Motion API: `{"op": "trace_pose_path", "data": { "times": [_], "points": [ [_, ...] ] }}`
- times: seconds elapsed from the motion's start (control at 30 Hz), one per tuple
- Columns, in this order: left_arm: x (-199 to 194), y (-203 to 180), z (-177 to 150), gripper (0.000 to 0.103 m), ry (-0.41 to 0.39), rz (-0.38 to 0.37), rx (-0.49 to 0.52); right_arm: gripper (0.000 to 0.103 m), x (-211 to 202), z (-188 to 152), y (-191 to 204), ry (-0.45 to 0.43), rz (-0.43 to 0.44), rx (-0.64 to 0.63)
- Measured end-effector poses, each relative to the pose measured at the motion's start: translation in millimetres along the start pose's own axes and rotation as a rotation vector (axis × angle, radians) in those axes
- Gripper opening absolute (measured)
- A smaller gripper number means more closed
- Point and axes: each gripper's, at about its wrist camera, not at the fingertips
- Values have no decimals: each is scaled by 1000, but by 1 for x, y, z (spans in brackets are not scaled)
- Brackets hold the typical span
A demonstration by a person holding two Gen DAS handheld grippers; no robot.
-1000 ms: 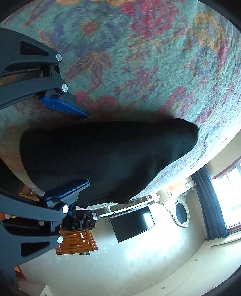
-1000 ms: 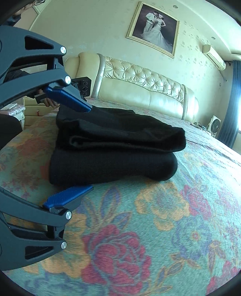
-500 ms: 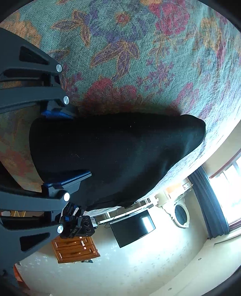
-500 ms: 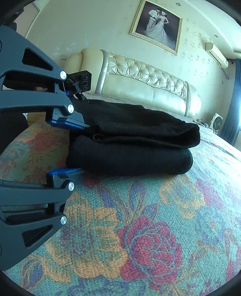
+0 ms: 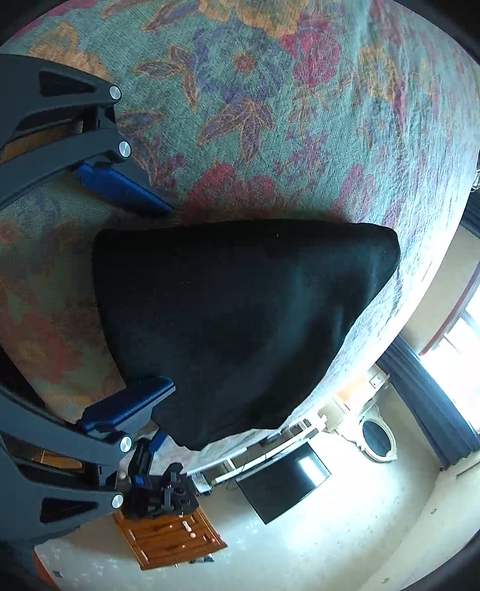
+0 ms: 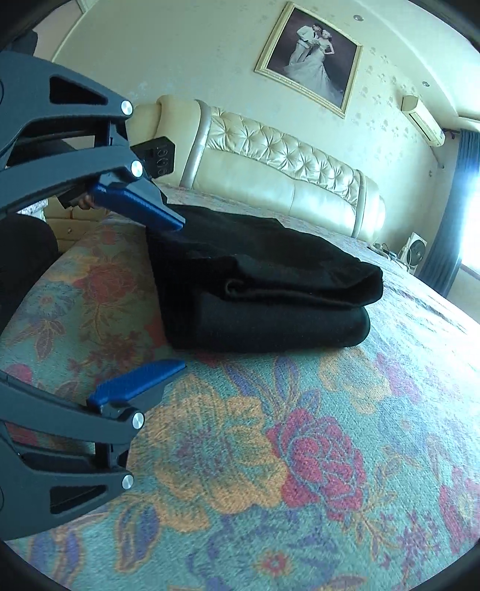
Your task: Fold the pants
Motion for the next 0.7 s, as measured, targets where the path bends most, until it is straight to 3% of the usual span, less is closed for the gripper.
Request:
{"op": "trace_pose_path", "data": {
  "times": [0.2,0.5,0.7],
  "points": [
    [-6,-17,-11,90,-47,160,-20,92,-2,-34,38,-22,-216,-160],
    [-23,-45,-40,91,-59,342,111,95,0,-84,76,-62,-474,-317],
    [-42,-68,-55,91,-148,418,187,96,9,-110,101,-70,-566,-458]
  ]
}}
Point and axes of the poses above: each gripper's, at about its wrist camera, not at the fingertips, and x roughly the way its jaws point, y to its left, z to its top, and after that the axes turned 9 degrees about -y, right-handed
